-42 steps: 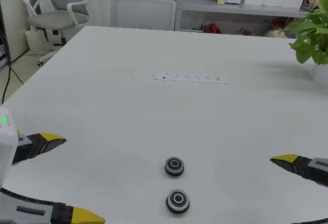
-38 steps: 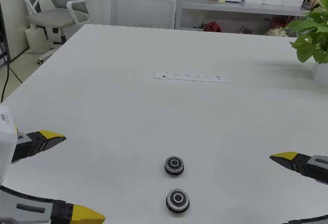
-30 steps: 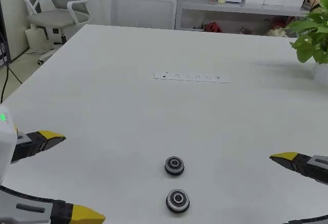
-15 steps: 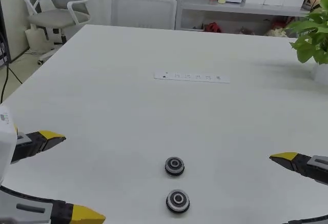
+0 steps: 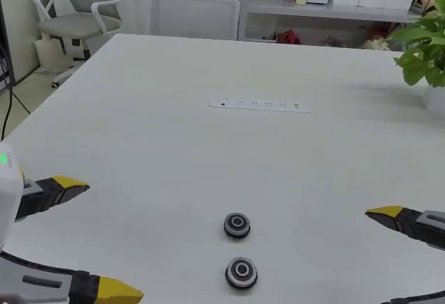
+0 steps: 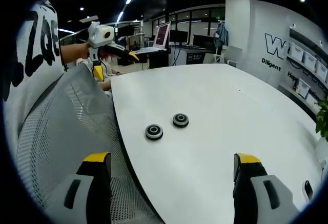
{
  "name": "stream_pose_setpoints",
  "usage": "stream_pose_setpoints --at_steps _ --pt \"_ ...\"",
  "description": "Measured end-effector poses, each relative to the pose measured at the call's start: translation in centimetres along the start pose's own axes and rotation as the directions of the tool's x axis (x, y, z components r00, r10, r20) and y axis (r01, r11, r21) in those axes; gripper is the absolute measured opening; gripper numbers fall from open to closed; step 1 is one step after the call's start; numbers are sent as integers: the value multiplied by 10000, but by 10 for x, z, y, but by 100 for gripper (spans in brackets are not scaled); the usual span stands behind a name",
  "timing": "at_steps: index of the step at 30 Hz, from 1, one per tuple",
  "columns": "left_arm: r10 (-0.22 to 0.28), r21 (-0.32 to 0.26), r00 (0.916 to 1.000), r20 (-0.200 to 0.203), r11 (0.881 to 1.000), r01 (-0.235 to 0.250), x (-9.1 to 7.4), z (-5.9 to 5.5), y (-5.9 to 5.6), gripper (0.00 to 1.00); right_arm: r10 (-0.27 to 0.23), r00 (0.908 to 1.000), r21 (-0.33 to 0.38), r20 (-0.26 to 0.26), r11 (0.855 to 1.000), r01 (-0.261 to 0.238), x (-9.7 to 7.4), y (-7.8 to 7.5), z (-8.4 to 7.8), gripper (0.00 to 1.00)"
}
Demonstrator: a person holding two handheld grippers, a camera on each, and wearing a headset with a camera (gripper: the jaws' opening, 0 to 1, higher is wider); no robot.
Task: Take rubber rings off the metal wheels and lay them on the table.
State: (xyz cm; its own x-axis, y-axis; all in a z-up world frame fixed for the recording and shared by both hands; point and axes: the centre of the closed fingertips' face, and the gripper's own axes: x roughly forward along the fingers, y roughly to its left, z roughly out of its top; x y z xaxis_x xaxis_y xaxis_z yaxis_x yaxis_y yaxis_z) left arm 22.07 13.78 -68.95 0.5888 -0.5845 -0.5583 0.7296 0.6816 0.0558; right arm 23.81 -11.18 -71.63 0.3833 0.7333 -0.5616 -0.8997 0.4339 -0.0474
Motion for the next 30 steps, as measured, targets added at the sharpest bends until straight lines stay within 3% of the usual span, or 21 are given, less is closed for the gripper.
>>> stream_pose_setpoints --at_steps 30 --pt "-268 159 9996 66 9995 267 7 4 -6 100 103 9992 -239 381 9997 -93 10 -1 17 95"
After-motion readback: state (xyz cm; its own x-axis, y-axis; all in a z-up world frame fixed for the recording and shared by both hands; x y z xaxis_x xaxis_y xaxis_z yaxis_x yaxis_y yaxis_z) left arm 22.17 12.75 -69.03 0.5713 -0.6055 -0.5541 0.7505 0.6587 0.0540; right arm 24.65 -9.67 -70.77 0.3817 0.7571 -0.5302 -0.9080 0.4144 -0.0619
